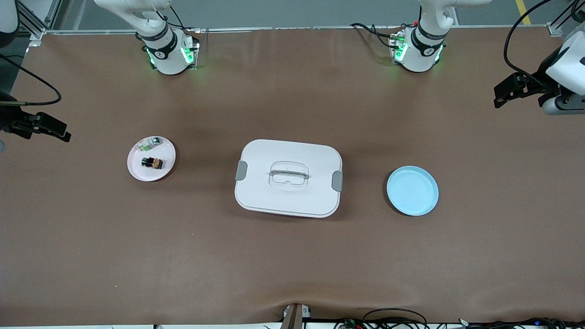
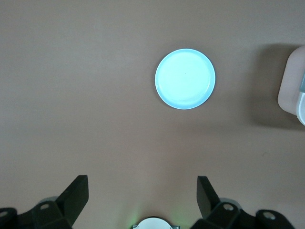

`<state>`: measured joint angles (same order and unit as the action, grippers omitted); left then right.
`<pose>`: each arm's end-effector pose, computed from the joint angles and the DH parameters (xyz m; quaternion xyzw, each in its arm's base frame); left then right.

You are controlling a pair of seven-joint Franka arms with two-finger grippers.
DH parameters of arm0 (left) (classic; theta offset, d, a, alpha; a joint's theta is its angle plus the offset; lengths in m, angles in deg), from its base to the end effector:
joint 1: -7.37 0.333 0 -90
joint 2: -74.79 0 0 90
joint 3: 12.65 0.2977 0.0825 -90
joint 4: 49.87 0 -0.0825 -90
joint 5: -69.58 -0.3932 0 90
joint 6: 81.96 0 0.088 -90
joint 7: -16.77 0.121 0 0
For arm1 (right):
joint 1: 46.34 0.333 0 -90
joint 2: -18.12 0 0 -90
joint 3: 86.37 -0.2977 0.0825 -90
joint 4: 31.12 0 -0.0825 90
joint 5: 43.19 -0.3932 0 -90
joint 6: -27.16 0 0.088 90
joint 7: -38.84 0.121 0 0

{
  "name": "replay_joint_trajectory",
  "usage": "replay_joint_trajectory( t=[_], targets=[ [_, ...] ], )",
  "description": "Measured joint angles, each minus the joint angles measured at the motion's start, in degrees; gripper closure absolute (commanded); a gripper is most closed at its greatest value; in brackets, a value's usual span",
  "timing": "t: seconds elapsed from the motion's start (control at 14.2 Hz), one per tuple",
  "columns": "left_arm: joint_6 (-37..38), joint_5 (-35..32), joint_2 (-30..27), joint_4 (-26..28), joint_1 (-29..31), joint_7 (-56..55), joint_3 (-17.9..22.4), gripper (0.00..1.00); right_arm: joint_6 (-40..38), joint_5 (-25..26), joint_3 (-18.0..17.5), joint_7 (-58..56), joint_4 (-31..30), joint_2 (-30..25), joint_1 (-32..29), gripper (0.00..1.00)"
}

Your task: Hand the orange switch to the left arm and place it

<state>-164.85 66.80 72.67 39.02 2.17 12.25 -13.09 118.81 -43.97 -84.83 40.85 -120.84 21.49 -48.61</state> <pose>0.5370 -0.0467 0.6115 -0.9991 0.0076 0.0316 0.0272 0.5807 -0.0367 0.5634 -0.9986 0.0510 0.0125 0.0062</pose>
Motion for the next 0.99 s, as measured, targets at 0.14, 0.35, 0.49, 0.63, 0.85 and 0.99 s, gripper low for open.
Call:
replay_joint_trajectory(
  t=[0.14,0.35,0.49,0.63,0.85,0.99],
  targets=[
    [-0.01,0.00,0.15,0.00,0.01,0.00,0.00,0.00,0.84,-1.42,0.07,0.04,-0.05,1.44,-0.84,0.00],
    [-0.01,0.00,0.13,0.00,0.08,0.00,0.01,0.00,2.23,-2.19,0.14,0.04,-0.07,3.63,-1.85,0.00],
    [-0.01,0.00,0.11,-0.02,0.10,0.00,0.01,0.00,2.46,-2.30,0.00,0.04,-0.07,4.80,-1.85,0.00],
    [-0.01,0.00,0.10,-0.03,0.10,0.00,0.01,0.00,2.77,-2.33,-0.09,0.04,-0.06,5.62,-1.85,0.00],
    [-0.01,0.00,0.10,-0.03,0.01,0.00,0.00,0.00,2.70,-2.33,-0.09,0.04,-0.06,5.88,-1.85,0.00],
    [-0.01,0.00,0.10,-0.05,-0.02,0.00,-0.01,0.00,1.96,-2.33,-0.21,0.03,-0.06,5.90,-1.80,0.00]
  ],
)
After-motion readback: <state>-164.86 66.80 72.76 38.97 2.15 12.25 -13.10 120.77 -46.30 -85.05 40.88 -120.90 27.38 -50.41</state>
